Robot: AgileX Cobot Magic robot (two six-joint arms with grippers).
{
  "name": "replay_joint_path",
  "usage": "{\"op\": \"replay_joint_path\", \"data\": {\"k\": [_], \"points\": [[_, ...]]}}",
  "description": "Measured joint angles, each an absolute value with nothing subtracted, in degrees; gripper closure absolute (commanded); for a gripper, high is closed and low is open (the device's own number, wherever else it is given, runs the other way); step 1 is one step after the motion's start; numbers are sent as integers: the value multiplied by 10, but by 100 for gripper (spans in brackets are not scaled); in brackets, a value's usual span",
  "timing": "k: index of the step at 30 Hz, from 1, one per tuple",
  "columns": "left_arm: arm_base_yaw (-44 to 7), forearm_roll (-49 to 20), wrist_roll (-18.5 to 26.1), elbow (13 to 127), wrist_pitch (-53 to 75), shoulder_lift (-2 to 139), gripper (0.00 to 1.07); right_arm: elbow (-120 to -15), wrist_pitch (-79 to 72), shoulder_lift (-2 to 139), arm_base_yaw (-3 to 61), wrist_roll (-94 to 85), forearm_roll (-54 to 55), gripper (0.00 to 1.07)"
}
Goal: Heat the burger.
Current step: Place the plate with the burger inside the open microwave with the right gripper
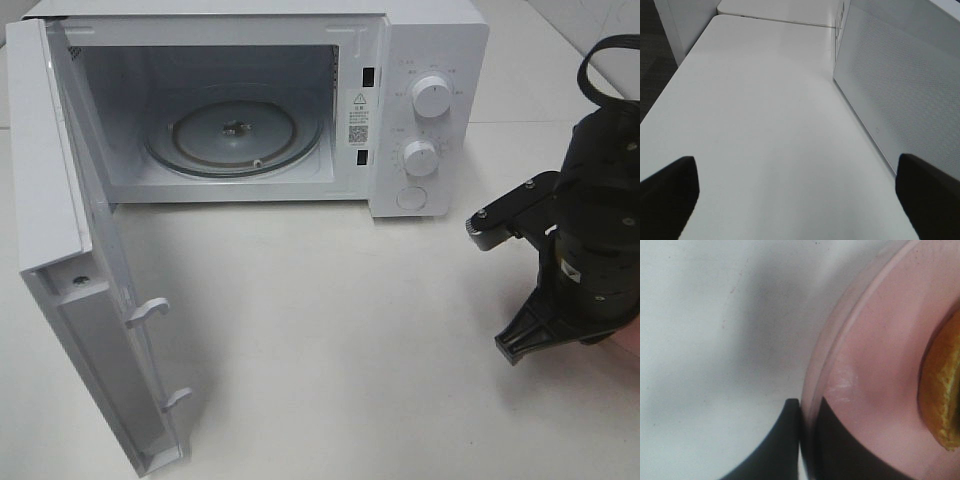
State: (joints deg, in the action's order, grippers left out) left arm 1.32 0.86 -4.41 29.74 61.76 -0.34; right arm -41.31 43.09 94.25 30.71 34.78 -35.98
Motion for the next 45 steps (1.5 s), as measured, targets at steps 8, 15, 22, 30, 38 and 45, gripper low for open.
{"op": "replay_joint_path", "data": {"k": [8, 15, 22, 30, 38, 45], "points": [[13, 9, -44, 297, 618, -3, 6, -374, 468, 893, 370, 351, -360, 107], [13, 9, -44, 297, 618, -3, 6, -355, 500, 854, 441, 359, -359, 107], [13, 9, -44, 297, 618, -3, 6, -354, 533, 815, 501, 361, -356, 107], [13, 9, -44, 297, 618, -3, 6, -354, 572, 780, 586, 359, -353, 107], [13, 9, -44, 297, 618, -3, 6, -354, 581, 775, 678, 342, -351, 107], [13, 9, -44, 297, 618, -3, 6, -354, 582, 775, 759, 329, -353, 107]]}}
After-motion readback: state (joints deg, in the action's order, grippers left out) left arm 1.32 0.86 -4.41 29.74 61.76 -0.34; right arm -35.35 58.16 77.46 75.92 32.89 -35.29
